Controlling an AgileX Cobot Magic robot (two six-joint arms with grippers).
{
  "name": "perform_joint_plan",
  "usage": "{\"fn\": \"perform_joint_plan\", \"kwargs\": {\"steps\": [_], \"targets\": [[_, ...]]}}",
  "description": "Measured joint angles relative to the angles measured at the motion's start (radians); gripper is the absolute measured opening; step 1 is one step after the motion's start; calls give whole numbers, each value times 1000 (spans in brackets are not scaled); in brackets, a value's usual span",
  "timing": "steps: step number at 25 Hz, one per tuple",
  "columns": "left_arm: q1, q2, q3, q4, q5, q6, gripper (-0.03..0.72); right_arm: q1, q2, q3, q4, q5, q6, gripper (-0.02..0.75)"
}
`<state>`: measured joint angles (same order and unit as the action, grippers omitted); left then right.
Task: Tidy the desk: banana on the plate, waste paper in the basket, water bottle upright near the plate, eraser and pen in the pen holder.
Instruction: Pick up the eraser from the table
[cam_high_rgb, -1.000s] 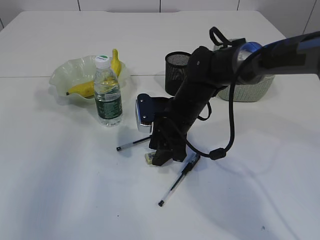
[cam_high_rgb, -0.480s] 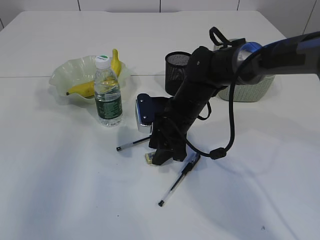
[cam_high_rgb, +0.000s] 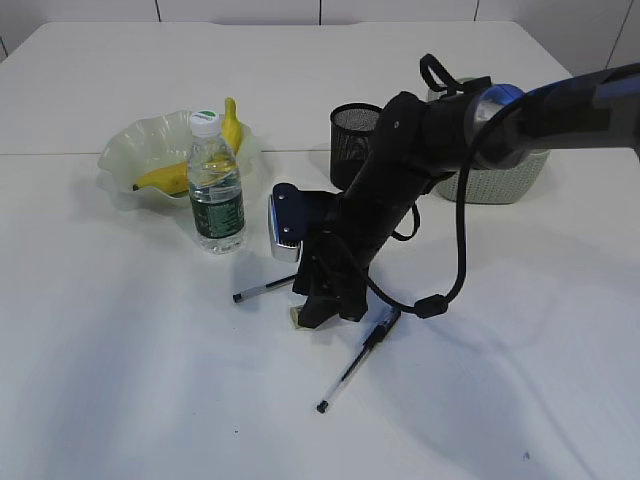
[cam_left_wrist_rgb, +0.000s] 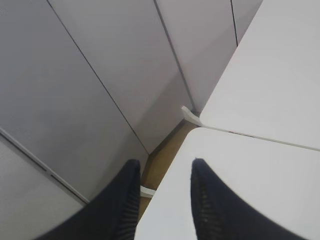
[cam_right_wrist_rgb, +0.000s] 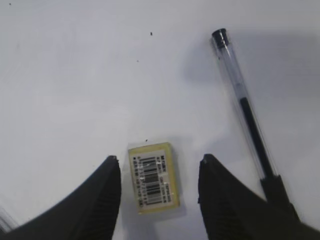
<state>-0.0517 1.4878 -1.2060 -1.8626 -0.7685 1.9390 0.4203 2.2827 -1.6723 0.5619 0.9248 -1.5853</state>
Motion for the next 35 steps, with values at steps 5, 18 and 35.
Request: {"fn": "perform_joint_plan", "kwargs": {"steps": [5, 18, 35], "targets": [[16, 0, 0, 0, -3, 0, 236, 0, 0, 0, 16, -2, 0, 386], [0, 0, 0, 0, 1, 0, 236, 2, 23, -2, 89, -10, 0, 386], [0, 0, 0, 0, 1, 0, 236, 2, 23, -5, 19, -4, 0, 385]]}}
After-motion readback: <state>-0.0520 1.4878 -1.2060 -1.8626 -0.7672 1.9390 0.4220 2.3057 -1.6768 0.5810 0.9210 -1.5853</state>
